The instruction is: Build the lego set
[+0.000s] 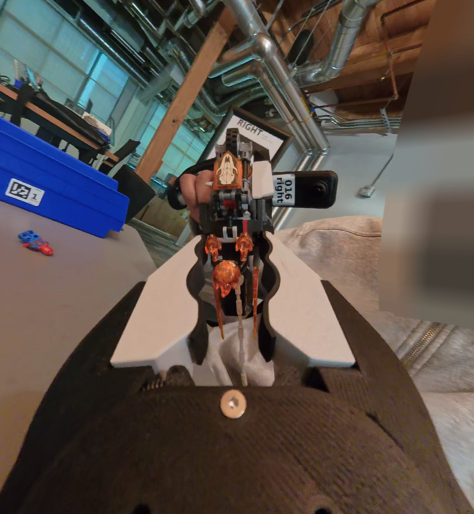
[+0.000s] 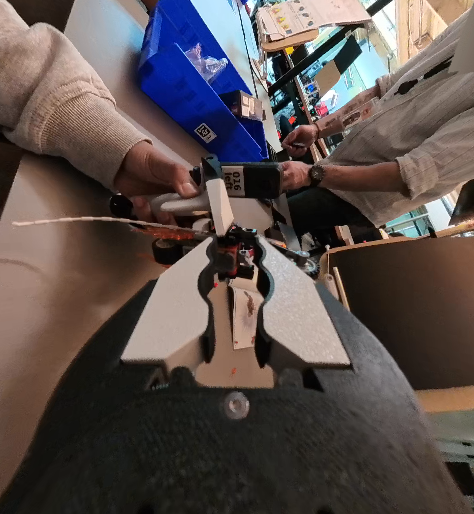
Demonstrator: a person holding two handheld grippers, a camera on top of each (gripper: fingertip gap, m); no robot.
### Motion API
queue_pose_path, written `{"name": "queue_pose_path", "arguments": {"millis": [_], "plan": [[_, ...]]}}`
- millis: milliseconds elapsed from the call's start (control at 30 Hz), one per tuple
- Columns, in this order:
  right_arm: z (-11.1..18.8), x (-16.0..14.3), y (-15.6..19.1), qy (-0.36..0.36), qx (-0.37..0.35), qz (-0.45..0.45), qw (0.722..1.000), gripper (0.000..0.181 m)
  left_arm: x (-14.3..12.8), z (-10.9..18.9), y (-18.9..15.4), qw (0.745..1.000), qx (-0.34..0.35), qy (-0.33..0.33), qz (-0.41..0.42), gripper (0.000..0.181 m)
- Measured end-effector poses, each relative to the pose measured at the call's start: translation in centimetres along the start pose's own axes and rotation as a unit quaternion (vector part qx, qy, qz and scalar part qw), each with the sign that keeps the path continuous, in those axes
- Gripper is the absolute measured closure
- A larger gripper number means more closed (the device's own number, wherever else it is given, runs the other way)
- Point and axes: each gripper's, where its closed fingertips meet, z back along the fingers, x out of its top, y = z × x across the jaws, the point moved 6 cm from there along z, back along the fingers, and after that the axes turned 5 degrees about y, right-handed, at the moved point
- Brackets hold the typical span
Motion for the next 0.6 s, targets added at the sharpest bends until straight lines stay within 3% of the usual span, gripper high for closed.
{"name": "queue_pose_path", "arguments": {"millis": [333, 400, 500, 600], "plan": [[2.1, -1.6, -1.7, -0.030, -0.026, -0.098, 0.994, 0.155, 1.5, 2.5, 0.3, 0.996, 0.065, -0.052, -0.032, 0.145], [2.6, -2.3, -2.1, -0.032, -0.044, -0.125, 0.991, 0.155, 2.5, 4.6, 0.3, 0.986, 0.133, -0.073, -0.063, 0.145], [3.3, -4.3, -2.9, -0.010, -0.080, -0.179, 0.981, 0.153, 3.7, 8.6, 0.0, 0.945, 0.284, -0.097, -0.127, 0.145], [3.8, -7.3, -3.6, 0.019, -0.108, -0.265, 0.958, 0.149, 4.3, 11.4, -0.7, 0.915, 0.351, -0.121, -0.156, 0.145]]}}
